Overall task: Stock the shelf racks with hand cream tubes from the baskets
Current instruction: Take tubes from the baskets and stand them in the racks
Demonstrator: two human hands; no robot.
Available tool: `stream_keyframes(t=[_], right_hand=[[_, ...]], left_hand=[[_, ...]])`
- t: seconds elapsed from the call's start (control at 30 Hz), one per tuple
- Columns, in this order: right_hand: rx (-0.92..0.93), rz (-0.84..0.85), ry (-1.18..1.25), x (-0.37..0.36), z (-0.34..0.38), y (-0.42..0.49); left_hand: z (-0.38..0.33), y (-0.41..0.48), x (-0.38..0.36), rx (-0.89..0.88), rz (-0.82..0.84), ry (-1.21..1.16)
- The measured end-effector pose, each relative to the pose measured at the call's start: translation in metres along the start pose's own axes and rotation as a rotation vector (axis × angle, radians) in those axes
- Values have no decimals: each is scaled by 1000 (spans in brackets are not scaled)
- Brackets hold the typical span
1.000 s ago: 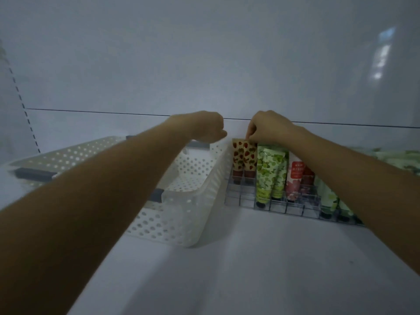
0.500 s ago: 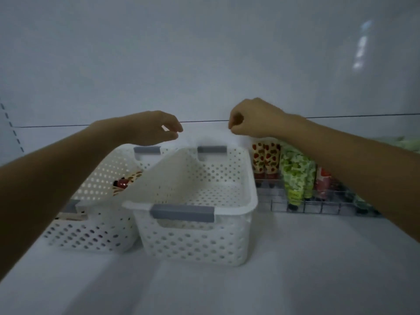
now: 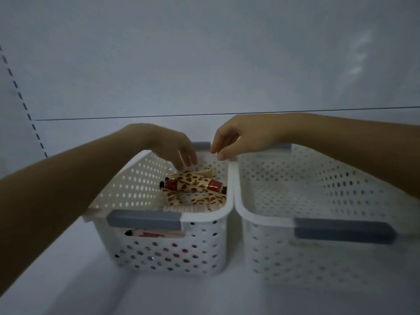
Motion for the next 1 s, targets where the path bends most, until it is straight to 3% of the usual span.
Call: stream_keyframes(t=[0.13, 0.63, 1.0], right_hand=[[-46, 70, -23, -14, -3, 12], [-158, 163, -78, -37, 4, 53], [-146, 286, 72, -58, 37, 66]], left_hand=[[-2, 18, -14, -91, 65, 64], [1, 23, -20, -204, -39, 86], [38, -4, 44, -261, -288, -499]])
Point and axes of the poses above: each hand's wrist, its own y-axis towards the middle knuckle, its own x-axis out of the back of the hand, z = x × y, the point moved 10 cm from there along y, towards the middle knuckle, and after that the axes turned 5 degrees about y, right-handed, at the moved point
